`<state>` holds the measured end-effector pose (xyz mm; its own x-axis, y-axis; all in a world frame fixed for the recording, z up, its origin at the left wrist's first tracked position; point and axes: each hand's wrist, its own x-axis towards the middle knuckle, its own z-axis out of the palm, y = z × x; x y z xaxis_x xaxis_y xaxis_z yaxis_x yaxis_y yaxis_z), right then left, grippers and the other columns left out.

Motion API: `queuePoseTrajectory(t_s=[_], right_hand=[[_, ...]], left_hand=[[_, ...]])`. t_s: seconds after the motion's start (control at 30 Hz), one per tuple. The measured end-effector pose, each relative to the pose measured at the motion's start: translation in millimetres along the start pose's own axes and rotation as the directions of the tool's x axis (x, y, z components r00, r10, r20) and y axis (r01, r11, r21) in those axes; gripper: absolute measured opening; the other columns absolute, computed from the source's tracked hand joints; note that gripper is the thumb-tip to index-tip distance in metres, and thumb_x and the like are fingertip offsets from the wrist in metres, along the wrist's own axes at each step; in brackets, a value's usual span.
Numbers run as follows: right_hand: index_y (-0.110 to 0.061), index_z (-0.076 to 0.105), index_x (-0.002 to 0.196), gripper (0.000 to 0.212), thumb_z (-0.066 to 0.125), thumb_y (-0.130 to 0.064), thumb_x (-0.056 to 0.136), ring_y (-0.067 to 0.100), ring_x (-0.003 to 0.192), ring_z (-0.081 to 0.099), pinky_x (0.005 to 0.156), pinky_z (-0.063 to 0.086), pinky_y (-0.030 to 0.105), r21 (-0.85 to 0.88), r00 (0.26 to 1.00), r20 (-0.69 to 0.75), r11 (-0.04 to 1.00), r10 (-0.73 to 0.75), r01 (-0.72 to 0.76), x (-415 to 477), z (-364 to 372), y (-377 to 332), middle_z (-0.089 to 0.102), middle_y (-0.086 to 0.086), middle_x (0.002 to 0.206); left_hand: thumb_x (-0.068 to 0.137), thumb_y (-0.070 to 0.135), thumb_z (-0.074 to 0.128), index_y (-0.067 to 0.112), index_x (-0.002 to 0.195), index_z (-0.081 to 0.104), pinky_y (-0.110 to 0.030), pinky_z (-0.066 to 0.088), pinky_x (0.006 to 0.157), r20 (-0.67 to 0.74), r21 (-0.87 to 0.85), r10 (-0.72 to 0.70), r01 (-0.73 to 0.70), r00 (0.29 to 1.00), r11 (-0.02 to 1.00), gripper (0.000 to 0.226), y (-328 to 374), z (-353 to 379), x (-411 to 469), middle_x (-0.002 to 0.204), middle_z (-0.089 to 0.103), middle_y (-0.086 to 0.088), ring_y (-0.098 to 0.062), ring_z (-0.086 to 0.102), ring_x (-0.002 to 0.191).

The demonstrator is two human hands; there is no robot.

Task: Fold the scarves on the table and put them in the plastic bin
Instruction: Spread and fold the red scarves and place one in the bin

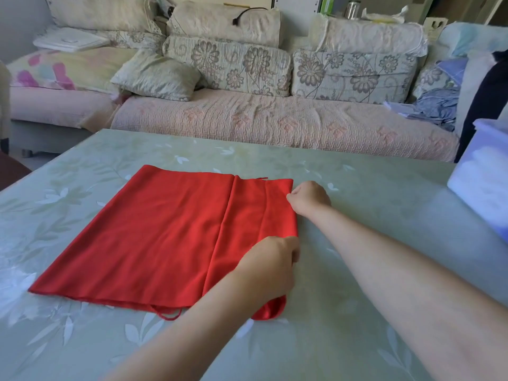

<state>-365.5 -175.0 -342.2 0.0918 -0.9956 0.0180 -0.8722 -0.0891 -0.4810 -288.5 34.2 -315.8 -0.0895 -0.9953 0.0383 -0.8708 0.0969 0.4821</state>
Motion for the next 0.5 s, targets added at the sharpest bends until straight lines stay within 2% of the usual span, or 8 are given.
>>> queuePoseTrajectory(t_s=[0.07,0.1,0.17,0.2,0.27,0.33,0.4,0.5], right_hand=[[-0.015,0.051,0.052,0.027,0.059,-0.024,0.076,0.030,0.069,0.058,0.061,0.045,0.026,0.106,0.999,0.014,0.993,0.045,-0.046,0.1,-1.9,-7.0,0.059,0.004,0.066],[-0.014,0.048,0.051,0.029,0.058,-0.023,0.077,0.029,0.064,0.054,0.054,0.039,0.025,0.149,0.999,0.006,0.988,0.039,-0.039,-0.6,-3.3,-11.1,0.054,0.003,0.060],[-0.013,0.039,0.051,0.034,0.054,-0.021,0.080,0.028,0.058,0.046,0.047,0.028,0.029,0.216,1.000,-0.029,0.976,0.010,-0.004,-2.9,-6.9,-22.5,0.041,0.002,0.051],[-0.013,0.038,0.051,0.035,0.053,-0.020,0.082,0.028,0.056,0.044,0.047,0.028,0.030,0.253,0.999,-0.047,0.968,0.002,0.010,-4.6,-9.1,-30.5,0.038,0.002,0.049],[-0.014,0.042,0.051,0.032,0.054,-0.020,0.080,0.028,0.052,0.045,0.049,0.035,0.029,0.325,0.997,-0.071,0.945,-0.006,0.029,-9.9,-12.2,-50.9,0.039,0.001,0.048],[-0.016,0.053,0.052,0.028,0.058,-0.019,0.079,0.028,0.048,0.053,0.045,0.047,0.031,0.407,0.999,-0.054,0.913,0.000,0.022,-16.9,-14.2,-75.2,0.051,0.002,0.050],[-0.017,0.062,0.057,0.025,0.060,-0.016,0.082,0.026,0.049,0.064,0.047,0.057,0.035,0.502,1.000,0.005,0.865,-0.006,0.003,-22.3,-12.9,-100.1,0.063,0.004,0.056],[-0.014,0.069,0.072,0.016,0.058,-0.011,0.084,0.026,0.050,0.070,0.048,0.059,0.037,0.591,0.995,0.079,0.806,-0.063,0.004,-28.2,-3.9,-140.2,0.070,0.012,0.063]], left_hand=[[0.076,-0.001,0.046,0.021,0.098,0.069,-0.021,0.045,0.069,0.057,-0.104,-0.005,0.011,0.998,0.994,0.039,-9.3,-17.4,-0.9,0.093,0.067,0.000,-0.014,0.057,0.078],[0.077,-0.002,0.045,0.025,0.097,0.072,-0.016,0.043,0.067,0.084,-0.124,-0.011,0.022,0.996,0.992,0.044,-15.5,-26.8,-2.2,0.093,0.067,0.004,-0.009,0.056,0.075],[0.078,-0.002,0.045,0.031,0.096,0.076,-0.006,0.036,0.057,0.095,-0.123,-0.041,0.053,0.995,0.991,0.049,-28.8,-47.4,-6.2,0.084,0.064,0.012,0.001,0.055,0.063],[0.080,-0.001,0.046,0.033,0.097,0.076,-0.005,0.034,0.052,0.080,-0.111,-0.067,0.075,0.995,0.991,0.048,-36.9,-57.1,-9.4,0.079,0.062,0.013,0.004,0.053,0.058],[0.081,0.003,0.050,0.035,0.097,0.076,-0.007,0.034,0.048,0.021,-0.106,-0.138,0.140,0.990,0.985,0.044,-52.0,-75.8,-18.4,0.073,0.062,0.011,0.003,0.050,0.050],[0.080,0.008,0.055,0.034,0.089,0.077,-0.009,0.035,0.045,-0.089,-0.121,-0.222,0.210,0.971,0.970,0.034,-66.7,-90.3,-30.2,0.065,0.064,0.008,0.000,0.051,0.046],[0.081,0.014,0.062,0.033,0.081,0.076,-0.007,0.035,0.047,-0.201,-0.147,-0.298,0.272,0.933,0.951,0.024,-82.1,-100.7,-43.2,0.061,0.061,0.013,0.004,0.053,0.051],[0.081,0.014,0.066,0.034,0.084,0.074,-0.003,0.035,0.054,-0.258,-0.142,-0.357,0.330,0.898,0.933,0.022,-107.2,-109.2,-62.0,0.084,0.061,0.017,0.003,0.051,0.065]])
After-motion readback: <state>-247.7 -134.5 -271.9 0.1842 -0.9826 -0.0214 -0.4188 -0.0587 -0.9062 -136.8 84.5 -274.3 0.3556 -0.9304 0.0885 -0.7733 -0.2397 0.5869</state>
